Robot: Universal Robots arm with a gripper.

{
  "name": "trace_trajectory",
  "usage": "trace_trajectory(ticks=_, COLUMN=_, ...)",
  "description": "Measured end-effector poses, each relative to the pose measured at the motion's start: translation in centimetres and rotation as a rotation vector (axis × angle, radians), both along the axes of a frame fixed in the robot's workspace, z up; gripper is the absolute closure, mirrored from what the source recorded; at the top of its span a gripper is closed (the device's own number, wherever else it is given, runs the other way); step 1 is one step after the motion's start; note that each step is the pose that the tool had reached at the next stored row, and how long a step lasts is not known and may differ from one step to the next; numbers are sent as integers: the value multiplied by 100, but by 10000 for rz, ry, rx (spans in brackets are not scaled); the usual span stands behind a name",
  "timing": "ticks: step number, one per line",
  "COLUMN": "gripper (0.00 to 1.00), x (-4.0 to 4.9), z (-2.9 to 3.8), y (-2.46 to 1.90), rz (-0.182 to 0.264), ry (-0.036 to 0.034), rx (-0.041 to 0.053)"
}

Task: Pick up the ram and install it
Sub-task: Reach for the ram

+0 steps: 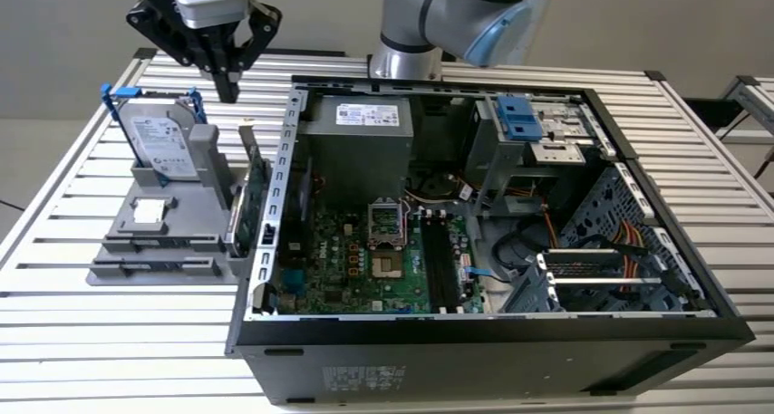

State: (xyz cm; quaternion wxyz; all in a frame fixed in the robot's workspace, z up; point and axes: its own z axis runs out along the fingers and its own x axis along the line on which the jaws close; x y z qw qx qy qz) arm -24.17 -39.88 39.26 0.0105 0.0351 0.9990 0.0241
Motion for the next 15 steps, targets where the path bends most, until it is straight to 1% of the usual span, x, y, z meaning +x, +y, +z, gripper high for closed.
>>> trace_trajectory(ticks=15, gripper=100, x=-77, z=0, y=0, rz=28, ry=0, rx=0)
